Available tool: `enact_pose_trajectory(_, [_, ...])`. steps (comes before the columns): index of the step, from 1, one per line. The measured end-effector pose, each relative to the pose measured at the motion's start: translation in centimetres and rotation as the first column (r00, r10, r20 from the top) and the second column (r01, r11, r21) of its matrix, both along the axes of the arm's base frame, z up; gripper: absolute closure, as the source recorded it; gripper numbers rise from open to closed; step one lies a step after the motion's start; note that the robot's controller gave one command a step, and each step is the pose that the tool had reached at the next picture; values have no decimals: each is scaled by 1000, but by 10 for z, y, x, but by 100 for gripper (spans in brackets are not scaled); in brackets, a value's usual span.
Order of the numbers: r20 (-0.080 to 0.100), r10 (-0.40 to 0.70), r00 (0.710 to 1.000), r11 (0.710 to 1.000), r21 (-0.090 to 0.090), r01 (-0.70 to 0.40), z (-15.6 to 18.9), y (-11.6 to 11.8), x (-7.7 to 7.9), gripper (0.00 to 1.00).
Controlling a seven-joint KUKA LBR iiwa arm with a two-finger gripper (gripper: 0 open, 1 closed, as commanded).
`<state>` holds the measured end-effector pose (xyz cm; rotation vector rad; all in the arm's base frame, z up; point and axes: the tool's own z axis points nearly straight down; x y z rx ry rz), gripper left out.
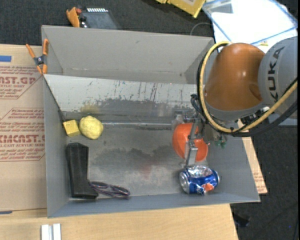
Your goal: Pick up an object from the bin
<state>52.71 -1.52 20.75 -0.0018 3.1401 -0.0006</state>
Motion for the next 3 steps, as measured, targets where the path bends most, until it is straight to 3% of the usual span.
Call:
enact_pose_trajectory(1, [0, 0, 1000, 1000, 0, 0, 0, 0, 0, 0])
enact_pose_trajectory(2, [2, 62, 998, 998, 2, -62, -7, -12, 13, 0])
enact_pose_trajectory(3, [-6, 102, 995, 995, 2, -102, 33, -27, -3, 0])
